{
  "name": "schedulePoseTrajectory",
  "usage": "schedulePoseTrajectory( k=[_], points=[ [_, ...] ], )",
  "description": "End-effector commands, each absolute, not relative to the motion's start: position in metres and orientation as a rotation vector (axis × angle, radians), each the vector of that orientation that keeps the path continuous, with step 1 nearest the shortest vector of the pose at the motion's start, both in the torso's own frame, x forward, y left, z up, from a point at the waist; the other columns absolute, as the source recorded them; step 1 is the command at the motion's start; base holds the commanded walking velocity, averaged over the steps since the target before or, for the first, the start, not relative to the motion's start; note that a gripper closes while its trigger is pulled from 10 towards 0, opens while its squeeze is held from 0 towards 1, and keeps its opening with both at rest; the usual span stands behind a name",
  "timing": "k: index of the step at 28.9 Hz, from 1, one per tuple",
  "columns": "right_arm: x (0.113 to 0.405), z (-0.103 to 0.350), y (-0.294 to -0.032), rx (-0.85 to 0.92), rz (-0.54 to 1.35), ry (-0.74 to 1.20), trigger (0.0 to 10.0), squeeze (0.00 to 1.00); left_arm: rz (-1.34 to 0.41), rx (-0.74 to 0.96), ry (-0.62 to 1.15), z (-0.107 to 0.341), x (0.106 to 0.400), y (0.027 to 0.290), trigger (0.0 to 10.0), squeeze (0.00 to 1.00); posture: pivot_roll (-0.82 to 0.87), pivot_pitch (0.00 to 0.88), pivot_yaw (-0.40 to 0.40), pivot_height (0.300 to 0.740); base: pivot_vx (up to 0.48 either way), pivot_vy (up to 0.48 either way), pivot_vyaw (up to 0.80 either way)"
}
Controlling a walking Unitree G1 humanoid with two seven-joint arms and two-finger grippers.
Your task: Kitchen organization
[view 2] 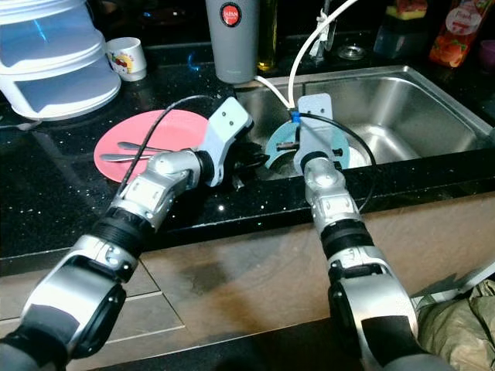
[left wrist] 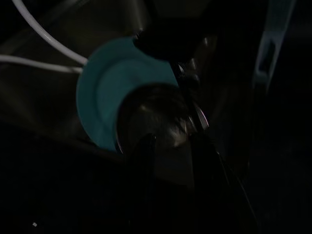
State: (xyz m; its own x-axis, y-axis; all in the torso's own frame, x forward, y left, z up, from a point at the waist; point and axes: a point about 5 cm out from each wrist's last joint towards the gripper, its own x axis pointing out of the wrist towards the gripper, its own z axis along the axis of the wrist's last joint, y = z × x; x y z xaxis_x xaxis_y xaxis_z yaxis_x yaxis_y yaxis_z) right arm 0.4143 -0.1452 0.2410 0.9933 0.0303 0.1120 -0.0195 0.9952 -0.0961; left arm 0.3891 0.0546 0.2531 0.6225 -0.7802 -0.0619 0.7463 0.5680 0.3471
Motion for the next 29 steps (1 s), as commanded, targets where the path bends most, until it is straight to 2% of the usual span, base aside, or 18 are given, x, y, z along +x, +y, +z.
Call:
schedulePoseTrajectory(
  k=[1, 2, 4, 5, 6, 9, 10, 11, 12, 14, 16, 21, 22, 23, 26, 27, 28, 29],
  points=[
    [0.415, 0.238, -0.143, -0.075, 0.029, -0.1, 6.6, 0.0, -0.911, 0.385, -0.11, 0.258, 0.39, 0.054, 10.0, 0.0, 0.05, 0.16, 0.025, 0.74, 0.0, 0.0, 0.0],
    [0.415, 0.238, -0.144, -0.075, 0.029, -0.099, 6.6, 0.0, -0.91, 0.386, -0.111, 0.258, 0.39, 0.054, 10.0, 0.0, 0.05, 0.156, 0.024, 0.74, 0.0, 0.0, 0.0],
    [0.416, 0.238, -0.144, -0.078, 0.028, -0.1, 9.8, 0.01, -0.912, 0.392, -0.116, 0.259, 0.392, 0.054, 10.0, 0.0, 0.05, 0.155, 0.024, 0.74, 0.0, 0.0, 0.0],
    [0.416, 0.238, -0.144, -0.078, 0.028, -0.1, 9.8, 0.01, -0.912, 0.392, -0.116, 0.259, 0.392, 0.054, 10.0, 0.0, 0.05, 0.155, 0.024, 0.74, 0.0, 0.0, 0.0],
    [0.416, 0.238, -0.143, -0.078, 0.03, -0.1, 10.0, 1.0, -0.906, 0.403, -0.134, 0.263, 0.393, 0.054, 10.0, 0.0, 0.05, 0.148, 0.022, 0.74, 0.0, 0.0, 0.0],
    [0.417, 0.241, -0.142, -0.073, 0.027, -0.105, 10.0, 1.0, -0.878, 0.407, -0.181, 0.272, 0.394, 0.056, 10.0, 0.0, 0.05, 0.143, 0.018, 0.74, 0.0, 0.0, 0.0],
    [0.417, 0.242, -0.142, -0.071, 0.026, -0.11, 10.0, 0.78, -0.86, 0.405, -0.208, 0.278, 0.395, 0.057, 10.0, 0.0, 0.05, 0.139, 0.016, 0.74, 0.0, 0.0, 0.0],
    [0.417, 0.242, -0.142, -0.071, 0.026, -0.11, 10.0, 0.78, -0.86, 0.405, -0.208, 0.278, 0.395, 0.057, 10.0, 0.0, 0.05, 0.139, 0.016, 0.74, 0.0, 0.0, 0.0],
    [0.418, 0.244, -0.142, -0.068, 0.027, -0.117, 10.0, 0.0, -0.844, 0.404, -0.238, 0.285, 0.395, 0.058, 10.0, 0.0, 0.05, 0.134, 0.012, 0.74, 0.0, 0.0, 0.0],
    [0.418, 0.247, -0.141, -0.063, 0.031, -0.129, 10.0, 0.0, -0.839, 0.401, -0.271, 0.293, 0.394, 0.059, 10.0, 0.0, 0.05, 0.128, 0.008, 0.74, 0.0, 0.0, 0.0],
    [0.418, 0.256, -0.139, -0.049, 0.058, -0.166, 10.0, 0.0, -0.828, 0.387, -0.374, 0.326, 0.389, 0.067, 10.0, 0.0, 0.07, 0.112, 0.001, 0.74, 0.0, 0.0, 0.0],
    [0.418, 0.264, -0.136, -0.016, 0.082, -0.194, 10.0, 0.0, -0.82, 0.405, -0.427, 0.344, 0.381, 0.083, 10.0, 0.0, 0.07, 0.106, -0.005, 0.74, 0.0, 0.0, 0.0],
    [0.417, 0.267, -0.135, 0.004, 0.098, -0.201, 10.0, 0.0, -0.816, 0.44, -0.433, 0.346, 0.377, 0.096, 10.0, 0.0, 0.08, 0.104, -0.008, 0.74, 0.0, 0.0, 0.0],
    [0.416, 0.267, -0.132, 0.031, 0.137, -0.201, 10.0, 0.0, -0.779, 0.522, -0.384, 0.338, 0.375, 0.13, 10.0, 0.0, 0.1, 0.102, -0.015, 0.74, 0.0, 0.0, 0.0],
    [0.415, 0.266, -0.13, 0.038, 0.159, -0.196, 10.0, 0.0, -0.751, 0.553, -0.341, 0.331, 0.376, 0.149, 10.0, 0.0, 0.1, 0.103, -0.016, 0.74, 0.0, 0.0, 0.0],
    [0.413, 0.266, -0.126, 0.06, 0.2, -0.193, 10.0, 0.0, -0.729, 0.562, -0.3, 0.324, 0.377, 0.166, 10.0, 0.02, 0.1, 0.103, -0.017, 0.74, 0.0, 0.0, 0.0],
    [0.405, 0.267, -0.108, 0.149, 0.357, -0.192, 10.0, 0.0, -0.732, 0.603, -0.198, 0.305, 0.374, 0.196, 10.0, 0.0, 0.1, 0.109, -0.018, 0.74, 0.0, 0.0, 0.0],
    [0.401, 0.268, -0.102, 0.176, 0.414, -0.195, 10.0, 0.0, -0.741, 0.617, -0.166, 0.3, 0.373, 0.203, 10.0, 0.0, 0.1, 0.109, -0.018, 0.74, 0.0, 0.0, 0.0]
  ],
)
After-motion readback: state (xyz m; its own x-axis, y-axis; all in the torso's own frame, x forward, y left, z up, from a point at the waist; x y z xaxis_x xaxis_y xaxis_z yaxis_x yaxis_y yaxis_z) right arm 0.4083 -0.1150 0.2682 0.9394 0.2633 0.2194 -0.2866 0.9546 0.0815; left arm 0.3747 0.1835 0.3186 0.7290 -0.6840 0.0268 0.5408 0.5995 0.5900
